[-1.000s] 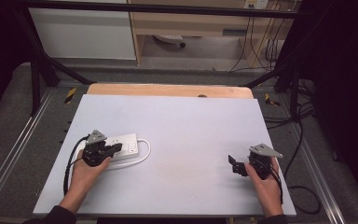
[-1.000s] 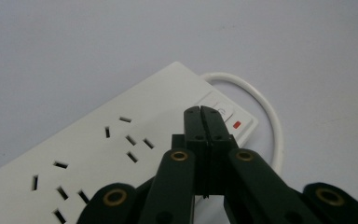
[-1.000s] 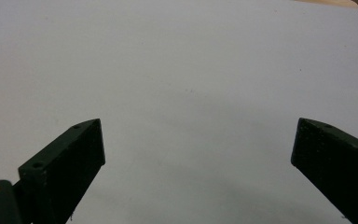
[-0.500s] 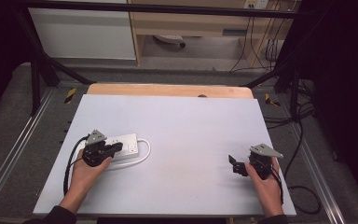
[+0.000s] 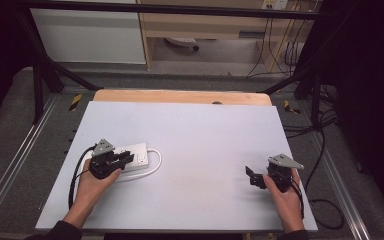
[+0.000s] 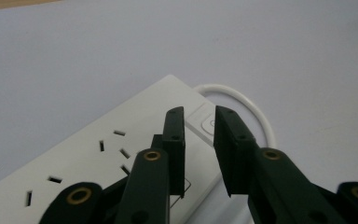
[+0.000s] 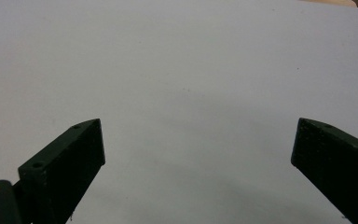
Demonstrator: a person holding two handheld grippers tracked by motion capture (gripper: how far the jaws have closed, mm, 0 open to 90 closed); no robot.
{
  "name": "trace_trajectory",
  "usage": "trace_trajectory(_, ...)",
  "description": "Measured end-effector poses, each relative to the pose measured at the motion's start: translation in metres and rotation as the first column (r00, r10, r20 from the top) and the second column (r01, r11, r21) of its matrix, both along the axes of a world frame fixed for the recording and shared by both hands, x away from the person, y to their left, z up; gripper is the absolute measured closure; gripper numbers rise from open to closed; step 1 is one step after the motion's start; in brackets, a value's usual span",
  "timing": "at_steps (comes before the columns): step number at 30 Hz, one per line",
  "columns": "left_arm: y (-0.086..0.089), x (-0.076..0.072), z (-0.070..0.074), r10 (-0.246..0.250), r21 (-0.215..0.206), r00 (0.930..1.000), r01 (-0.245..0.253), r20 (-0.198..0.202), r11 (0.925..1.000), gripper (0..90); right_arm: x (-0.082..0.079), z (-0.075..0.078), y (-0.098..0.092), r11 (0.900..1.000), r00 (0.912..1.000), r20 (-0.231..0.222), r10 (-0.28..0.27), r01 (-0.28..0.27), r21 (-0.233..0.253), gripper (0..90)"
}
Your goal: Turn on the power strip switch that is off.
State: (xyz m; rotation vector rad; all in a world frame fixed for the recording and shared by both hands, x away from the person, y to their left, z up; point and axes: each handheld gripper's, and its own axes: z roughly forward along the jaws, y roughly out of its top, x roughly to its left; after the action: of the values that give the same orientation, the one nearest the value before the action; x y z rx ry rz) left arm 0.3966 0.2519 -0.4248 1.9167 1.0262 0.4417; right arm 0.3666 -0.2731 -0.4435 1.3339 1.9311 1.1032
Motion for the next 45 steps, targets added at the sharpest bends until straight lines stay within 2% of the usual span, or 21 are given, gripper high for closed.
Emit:
trace_trajectory(20, -0.0038, -0.0003, 0.0018, 0.005, -0.042, 0.9998, -0.004, 0.020, 0.9991, 49.2, -0.0003, 0.0002, 0.0011, 1.000, 1.0000, -0.002, 0.004, -0.004, 0.001, 3.1)
trace_trajectory(31, -0.0083, -0.0012, 0.0051, 0.003, -0.084, 0.9987, 0.001, 0.051, 0.9965, 28.9, -0.0003, 0.0001, 0.0010, 1.000, 1.0000, -0.003, 0.003, -0.003, 0.001, 3.1)
trace_trajectory(36, -0.0077, -0.0008, 0.0059, 0.003, -0.113, 0.9992, 0.002, 0.039, 0.9936, 18.1, -0.0002, -0.0001, 0.0010, 1.000, 1.0000, -0.004, 0.002, -0.002, 0.001, 3.1)
trace_trajectory(39, -0.0083, -0.0010, 0.0067, 0.002, -0.118, 0.9989, 0.003, 0.047, 0.9930, 13.0, -0.0003, 0.0000, 0.0011, 1.000, 1.0000, -0.003, 0.002, -0.002, 0.002, 3.1)
trace_trajectory(45, -0.0095, -0.0018, 0.0079, 0.017, -0.112, 0.9981, -0.010, 0.060, 0.9937, 11.2, -0.0002, 0.0000, 0.0006, 1.000, 1.0000, -0.001, 0.002, -0.002, 0.000, 3.1)
